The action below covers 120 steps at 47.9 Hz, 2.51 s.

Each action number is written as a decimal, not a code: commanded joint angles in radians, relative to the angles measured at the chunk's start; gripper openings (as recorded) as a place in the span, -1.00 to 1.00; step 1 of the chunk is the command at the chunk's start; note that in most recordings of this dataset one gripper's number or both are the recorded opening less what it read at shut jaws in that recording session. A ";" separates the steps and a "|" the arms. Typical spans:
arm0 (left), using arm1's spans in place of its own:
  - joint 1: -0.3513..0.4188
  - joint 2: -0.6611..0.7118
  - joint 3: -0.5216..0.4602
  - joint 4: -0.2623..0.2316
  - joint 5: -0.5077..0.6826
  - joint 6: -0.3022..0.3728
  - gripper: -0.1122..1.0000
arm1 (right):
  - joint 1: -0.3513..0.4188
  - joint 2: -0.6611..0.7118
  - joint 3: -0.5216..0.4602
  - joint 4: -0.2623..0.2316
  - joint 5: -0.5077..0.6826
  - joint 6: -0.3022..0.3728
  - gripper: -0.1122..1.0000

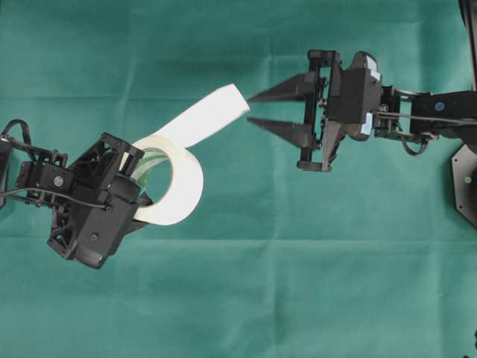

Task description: Peel off the duct tape with your right arm.

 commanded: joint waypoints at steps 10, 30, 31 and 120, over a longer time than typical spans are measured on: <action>0.000 -0.012 -0.012 0.000 -0.006 0.003 -0.42 | 0.005 -0.023 -0.012 0.002 -0.006 0.002 0.34; 0.031 -0.011 -0.008 0.000 -0.026 0.005 -0.42 | 0.003 -0.023 -0.009 0.002 -0.003 0.002 0.33; 0.034 -0.009 -0.008 0.000 -0.031 0.003 -0.42 | 0.003 -0.025 -0.009 0.002 -0.003 0.002 0.33; 0.287 0.287 -0.066 0.002 -0.083 0.008 -0.42 | 0.020 -0.023 0.011 0.002 -0.011 0.000 0.33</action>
